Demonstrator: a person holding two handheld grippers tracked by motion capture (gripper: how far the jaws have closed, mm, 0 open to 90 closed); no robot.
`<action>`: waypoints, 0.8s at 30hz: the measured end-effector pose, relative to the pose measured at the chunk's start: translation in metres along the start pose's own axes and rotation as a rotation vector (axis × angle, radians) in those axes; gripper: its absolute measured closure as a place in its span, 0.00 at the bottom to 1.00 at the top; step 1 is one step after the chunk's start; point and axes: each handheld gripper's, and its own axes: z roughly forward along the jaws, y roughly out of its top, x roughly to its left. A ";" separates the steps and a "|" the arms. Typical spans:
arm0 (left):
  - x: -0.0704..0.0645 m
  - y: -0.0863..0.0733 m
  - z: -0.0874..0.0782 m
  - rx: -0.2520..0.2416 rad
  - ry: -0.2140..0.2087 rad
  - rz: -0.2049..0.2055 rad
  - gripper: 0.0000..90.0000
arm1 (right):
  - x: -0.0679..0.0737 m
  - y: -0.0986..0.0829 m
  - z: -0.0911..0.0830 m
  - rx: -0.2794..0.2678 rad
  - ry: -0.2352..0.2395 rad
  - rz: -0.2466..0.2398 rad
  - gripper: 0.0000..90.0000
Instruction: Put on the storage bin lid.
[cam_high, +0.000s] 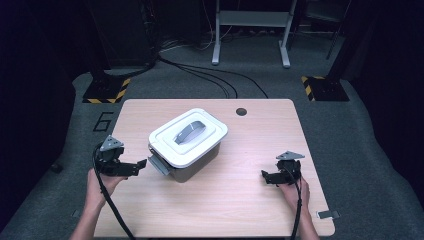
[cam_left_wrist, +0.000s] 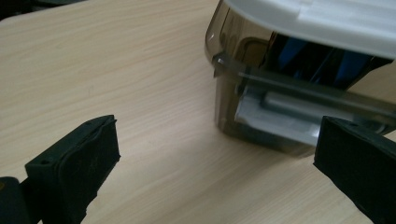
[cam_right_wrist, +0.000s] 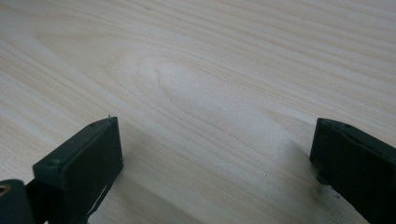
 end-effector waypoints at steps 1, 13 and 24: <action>0.000 -0.005 0.002 0.003 0.009 -0.001 0.00 | 0.000 0.000 0.000 -0.001 -0.001 -0.001 0.02; 0.004 -0.062 0.031 0.065 0.049 -0.066 0.00 | 0.000 0.000 0.000 -0.001 -0.001 -0.002 0.02; 0.008 -0.098 0.054 0.072 0.095 -0.144 0.00 | 0.000 0.000 0.000 -0.001 -0.001 -0.001 0.02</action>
